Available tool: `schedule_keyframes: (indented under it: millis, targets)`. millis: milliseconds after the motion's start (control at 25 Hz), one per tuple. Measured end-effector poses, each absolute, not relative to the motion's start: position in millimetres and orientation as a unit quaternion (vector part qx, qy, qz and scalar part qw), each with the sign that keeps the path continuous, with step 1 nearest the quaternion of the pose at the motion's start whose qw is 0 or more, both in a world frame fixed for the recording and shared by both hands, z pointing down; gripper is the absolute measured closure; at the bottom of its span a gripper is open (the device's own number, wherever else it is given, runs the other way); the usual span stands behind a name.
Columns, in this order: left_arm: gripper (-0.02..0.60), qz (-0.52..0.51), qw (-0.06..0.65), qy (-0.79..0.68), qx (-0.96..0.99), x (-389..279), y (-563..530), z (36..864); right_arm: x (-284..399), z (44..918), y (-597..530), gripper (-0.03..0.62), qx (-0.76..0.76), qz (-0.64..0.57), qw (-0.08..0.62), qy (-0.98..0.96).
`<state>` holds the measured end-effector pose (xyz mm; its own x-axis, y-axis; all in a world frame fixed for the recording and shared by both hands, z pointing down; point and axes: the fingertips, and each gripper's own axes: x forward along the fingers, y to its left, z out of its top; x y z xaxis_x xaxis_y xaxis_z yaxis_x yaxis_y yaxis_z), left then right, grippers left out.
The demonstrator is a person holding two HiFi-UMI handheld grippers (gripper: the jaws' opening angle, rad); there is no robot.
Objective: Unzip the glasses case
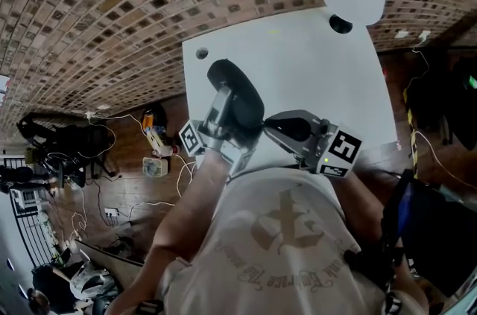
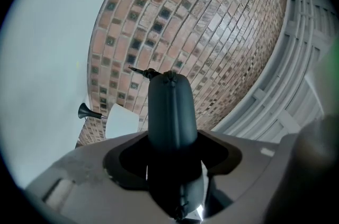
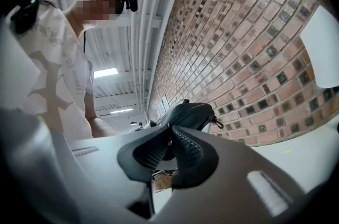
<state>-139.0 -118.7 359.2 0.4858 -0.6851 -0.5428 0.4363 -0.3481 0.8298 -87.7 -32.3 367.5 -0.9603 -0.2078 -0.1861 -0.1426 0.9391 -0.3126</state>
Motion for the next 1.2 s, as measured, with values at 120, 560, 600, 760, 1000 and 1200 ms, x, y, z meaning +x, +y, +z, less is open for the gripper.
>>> schedule_keyframes:
  millis: [120,560,600,760,1000,1200]
  targets:
    - [0.304,-0.496,0.564,-0.093,0.654,-137,-121,357,-88,367,-32,0.565,-0.087,-0.144,0.111,0.979]
    - [0.304,-0.493,0.563,-0.112,0.653,-136,-127,358,-86,367,-40,0.563,-0.092,-0.146,0.120,0.978]
    - [0.304,-0.494,0.563,-0.112,0.653,-135,-127,358,-86,367,-40,0.562,-0.093,-0.146,0.119,0.978]
    - [0.304,-0.493,0.561,-0.115,0.655,-134,-128,359,-87,371,-42,0.562,-0.096,-0.149,0.115,0.977]
    - [0.304,-0.484,0.556,-0.132,0.663,-140,-130,364,-86,376,-45,0.580,-0.101,-0.153,0.101,0.978]
    - [0.304,-0.474,0.553,-0.140,0.671,-143,-130,366,-89,379,-44,0.583,-0.109,-0.136,0.074,0.982]
